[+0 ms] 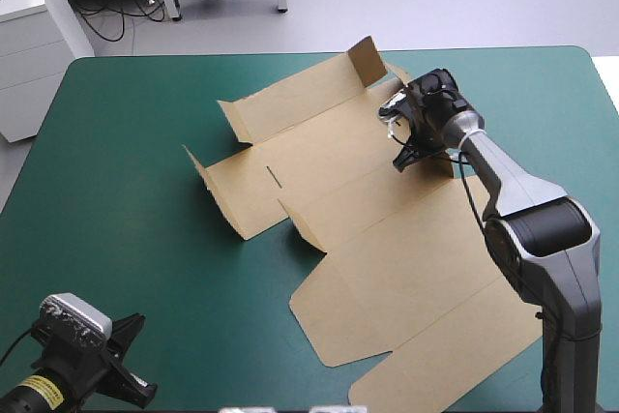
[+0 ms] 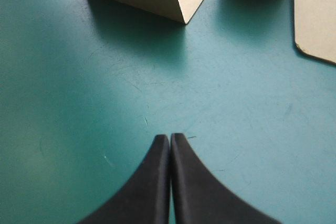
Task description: Fold the box
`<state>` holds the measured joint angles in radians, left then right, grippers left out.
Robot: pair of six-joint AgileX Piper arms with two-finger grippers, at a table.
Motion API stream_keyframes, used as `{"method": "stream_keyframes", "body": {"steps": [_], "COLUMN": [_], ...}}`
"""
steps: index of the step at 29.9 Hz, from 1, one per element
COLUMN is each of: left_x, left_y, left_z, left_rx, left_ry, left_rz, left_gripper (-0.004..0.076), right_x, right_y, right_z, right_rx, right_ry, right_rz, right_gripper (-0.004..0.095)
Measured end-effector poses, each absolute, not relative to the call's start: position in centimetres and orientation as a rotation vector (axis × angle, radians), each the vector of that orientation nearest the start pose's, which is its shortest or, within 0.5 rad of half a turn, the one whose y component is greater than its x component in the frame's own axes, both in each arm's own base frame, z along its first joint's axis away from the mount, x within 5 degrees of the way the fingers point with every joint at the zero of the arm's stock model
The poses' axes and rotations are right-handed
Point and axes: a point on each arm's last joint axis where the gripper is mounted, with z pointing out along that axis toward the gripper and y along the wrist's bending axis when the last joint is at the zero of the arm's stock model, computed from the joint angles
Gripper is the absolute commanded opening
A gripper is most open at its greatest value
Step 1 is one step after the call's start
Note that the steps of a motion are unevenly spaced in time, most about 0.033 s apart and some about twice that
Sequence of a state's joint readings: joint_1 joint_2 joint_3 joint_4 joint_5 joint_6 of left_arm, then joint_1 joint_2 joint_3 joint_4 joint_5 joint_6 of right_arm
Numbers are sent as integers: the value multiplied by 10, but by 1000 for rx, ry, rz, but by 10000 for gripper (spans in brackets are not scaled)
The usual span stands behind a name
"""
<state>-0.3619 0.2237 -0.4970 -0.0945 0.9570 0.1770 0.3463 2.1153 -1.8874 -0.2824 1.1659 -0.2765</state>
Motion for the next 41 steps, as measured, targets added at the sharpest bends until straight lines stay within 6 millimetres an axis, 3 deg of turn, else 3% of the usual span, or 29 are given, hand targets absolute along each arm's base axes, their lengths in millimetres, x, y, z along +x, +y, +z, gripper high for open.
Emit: {"method": "stream_keyframes", "body": {"steps": [7,17,23,30,41], "left_x": [30,30,30,30,30], "left_y": [-19,-19,-19,-19,-19], "left_z": [281,281,281,281,281], "left_rx": [564,564,564,564,564], "left_ry": [2097,2097,2097,2097,2097], "left_rz": [-221,-221,-221,-221,-221], "left_gripper": [-10,-10,-10,-10,-10], "right_x": [422,384,359,341,341], "right_y": [191,274,312,330,328], "right_z": [249,252,255,260,272], "right_rx": [-1227,-1559,-1698,-1818,-1859], "right_ry": [2474,2151,1971,1837,1737], "right_rz": [-371,-341,-361,-363,-439], "right_gripper": [-16,-16,-16,-16,-16]}}
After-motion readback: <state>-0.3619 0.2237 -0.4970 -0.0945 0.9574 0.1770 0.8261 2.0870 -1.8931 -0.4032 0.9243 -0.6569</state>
